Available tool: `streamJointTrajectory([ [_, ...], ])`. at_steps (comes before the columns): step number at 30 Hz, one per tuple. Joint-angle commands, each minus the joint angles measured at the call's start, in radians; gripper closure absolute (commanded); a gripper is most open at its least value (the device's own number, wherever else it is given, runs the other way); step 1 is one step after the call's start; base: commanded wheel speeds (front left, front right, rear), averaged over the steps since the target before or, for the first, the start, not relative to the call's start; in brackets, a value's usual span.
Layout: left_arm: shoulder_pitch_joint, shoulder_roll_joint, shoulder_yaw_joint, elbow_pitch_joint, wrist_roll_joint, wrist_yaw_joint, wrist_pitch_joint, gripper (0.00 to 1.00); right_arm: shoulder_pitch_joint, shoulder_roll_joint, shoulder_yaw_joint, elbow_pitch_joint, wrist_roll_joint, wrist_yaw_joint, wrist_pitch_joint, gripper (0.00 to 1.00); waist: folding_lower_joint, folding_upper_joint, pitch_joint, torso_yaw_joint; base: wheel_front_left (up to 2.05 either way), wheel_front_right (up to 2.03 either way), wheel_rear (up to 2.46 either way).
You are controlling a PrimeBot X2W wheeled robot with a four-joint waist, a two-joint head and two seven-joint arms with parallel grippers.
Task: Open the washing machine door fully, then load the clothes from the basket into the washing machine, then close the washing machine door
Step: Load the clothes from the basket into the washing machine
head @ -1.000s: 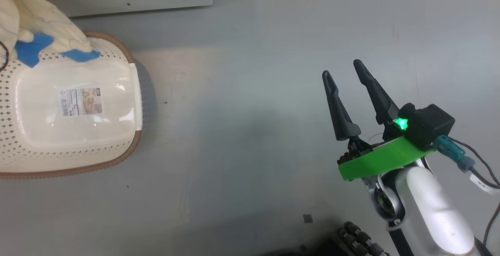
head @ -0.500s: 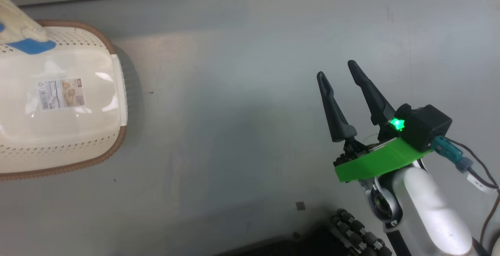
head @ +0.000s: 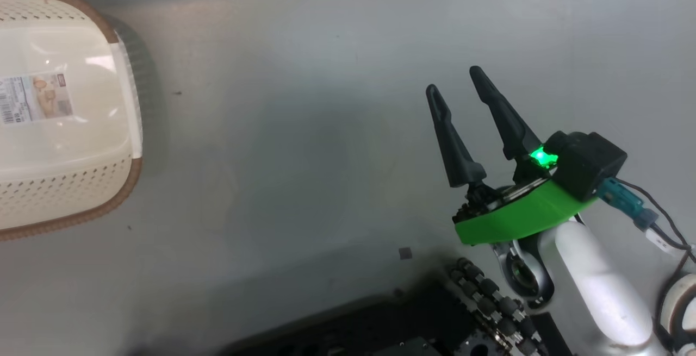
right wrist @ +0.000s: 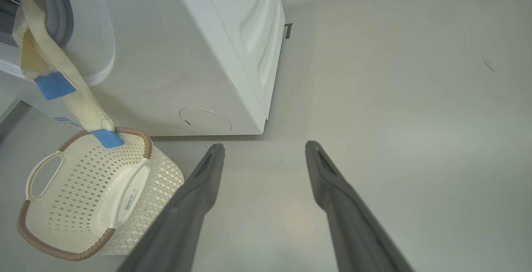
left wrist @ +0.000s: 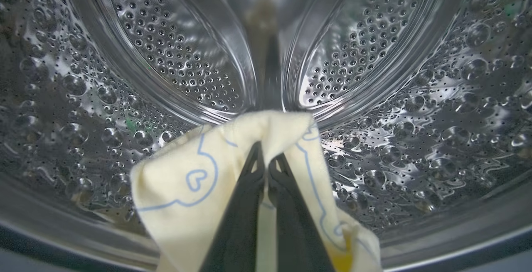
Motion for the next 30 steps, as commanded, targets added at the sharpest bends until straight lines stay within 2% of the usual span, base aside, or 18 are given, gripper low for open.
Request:
streamJointTrajectory([
  [1,-0.084,0.064,0.009,-0.026,0.015,0.001,0.011,1.00,0.016,-0.001,0.031,-0.030,0.013,0.000,-0.007,0.00,-0.0001,0.0000,0.034,-0.019,0.00,0.00,0.00],
  [9,-0.277,0.075,-0.038,-0.016,0.049,0.001,-0.021,1.00,0.002,-0.001,0.063,-0.044,0.039,0.000,-0.007,0.00,-0.0001,0.0000,0.069,-0.053,0.00,0.00,0.00],
  [14,-0.403,0.055,-0.056,0.033,0.069,0.001,-0.061,1.00,-0.001,-0.001,0.072,-0.049,0.055,0.000,-0.007,0.00,-0.0001,0.0000,0.082,-0.068,0.00,0.00,0.00],
  [21,-0.443,0.034,-0.125,0.111,0.062,0.001,-0.034,1.00,-0.007,-0.001,0.092,-0.056,0.073,0.000,-0.007,0.00,-0.0001,0.0000,0.098,-0.082,0.00,0.00,0.00],
  [30,-0.399,0.029,-0.224,0.163,0.011,0.001,0.055,1.00,-0.015,-0.001,0.088,-0.054,0.076,0.000,-0.007,0.00,-0.0001,0.0000,0.108,-0.085,0.00,0.00,0.00],
])
